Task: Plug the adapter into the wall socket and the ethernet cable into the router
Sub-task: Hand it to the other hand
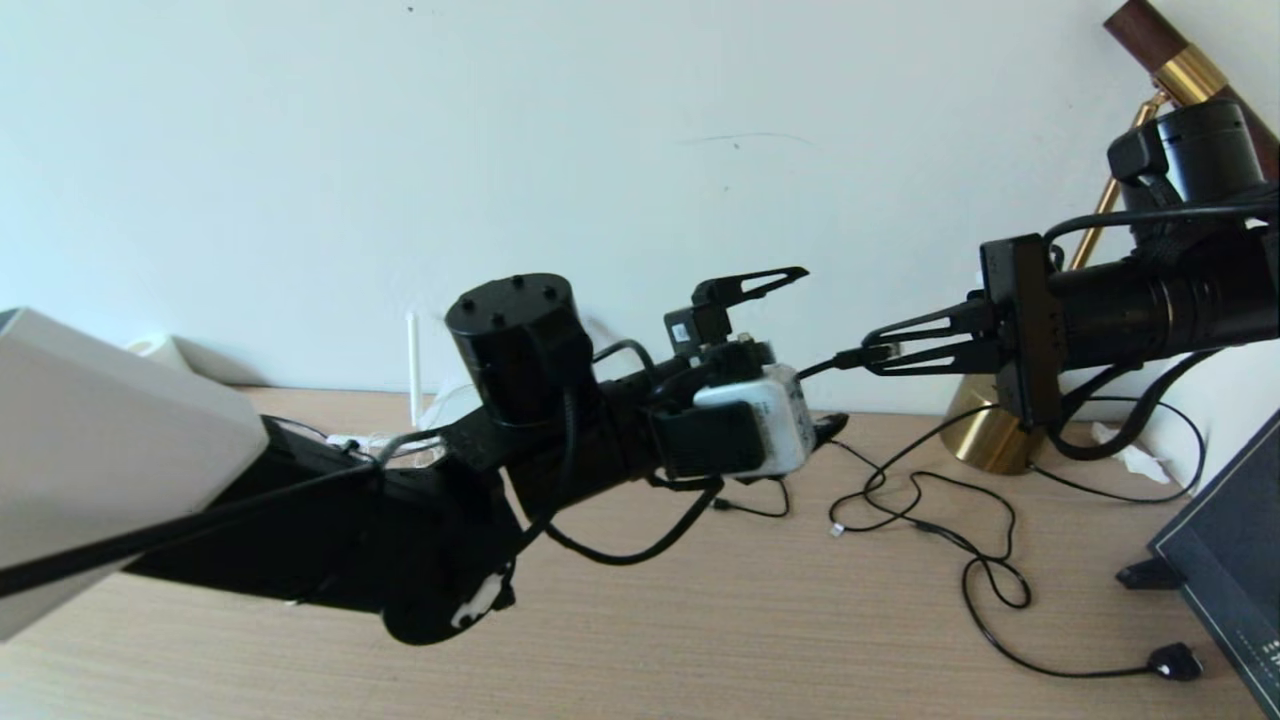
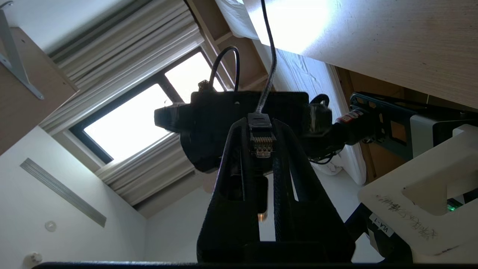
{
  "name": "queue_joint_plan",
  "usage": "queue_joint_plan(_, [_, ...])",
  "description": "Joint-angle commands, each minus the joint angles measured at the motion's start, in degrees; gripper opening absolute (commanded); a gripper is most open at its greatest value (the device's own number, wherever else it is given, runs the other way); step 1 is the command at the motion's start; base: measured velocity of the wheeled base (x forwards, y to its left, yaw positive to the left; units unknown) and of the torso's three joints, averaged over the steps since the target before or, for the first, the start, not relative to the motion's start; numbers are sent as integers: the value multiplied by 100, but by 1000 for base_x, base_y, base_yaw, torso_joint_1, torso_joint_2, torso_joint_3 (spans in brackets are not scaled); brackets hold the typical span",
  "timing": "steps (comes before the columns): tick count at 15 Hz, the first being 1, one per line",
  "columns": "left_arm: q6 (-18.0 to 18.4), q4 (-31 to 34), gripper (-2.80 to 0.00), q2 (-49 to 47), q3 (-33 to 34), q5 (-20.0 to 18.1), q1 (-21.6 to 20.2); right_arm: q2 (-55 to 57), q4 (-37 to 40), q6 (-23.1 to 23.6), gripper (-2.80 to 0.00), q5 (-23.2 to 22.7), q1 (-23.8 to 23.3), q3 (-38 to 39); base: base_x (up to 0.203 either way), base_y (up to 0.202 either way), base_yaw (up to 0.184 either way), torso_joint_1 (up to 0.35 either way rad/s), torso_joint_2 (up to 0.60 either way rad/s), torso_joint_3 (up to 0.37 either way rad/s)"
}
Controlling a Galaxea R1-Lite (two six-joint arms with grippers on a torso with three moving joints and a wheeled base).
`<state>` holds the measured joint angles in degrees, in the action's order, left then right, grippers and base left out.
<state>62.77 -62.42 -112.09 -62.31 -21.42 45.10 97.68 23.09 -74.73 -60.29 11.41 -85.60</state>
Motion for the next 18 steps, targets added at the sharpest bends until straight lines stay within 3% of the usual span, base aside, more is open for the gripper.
queue_joint_plan(1, [-7,-69,0,24,-12,-19,164,-21,3,-32,-280,-44,2,8,0,0,0,0,0,0])
queue_joint_plan(8, [-240,-172,0,96,132,226,359,23,-6,82,-280,-36,-7,-45,0,0,0,0,0,0])
queue_joint_plan(10, [-433,-93,0,239,221,225,353,22,-5,145,-280,-36,-16,-32,0,0,0,0,0,0])
queue_joint_plan(12, [-891,398,0,418,244,127,359,23,3,372,-280,-44,-25,-18,0,0,0,0,0,0])
queue_joint_plan(18, [-857,345,0,347,359,103,205,-100,20,363,-280,-279,-16,15,0,0,0,0,0,0])
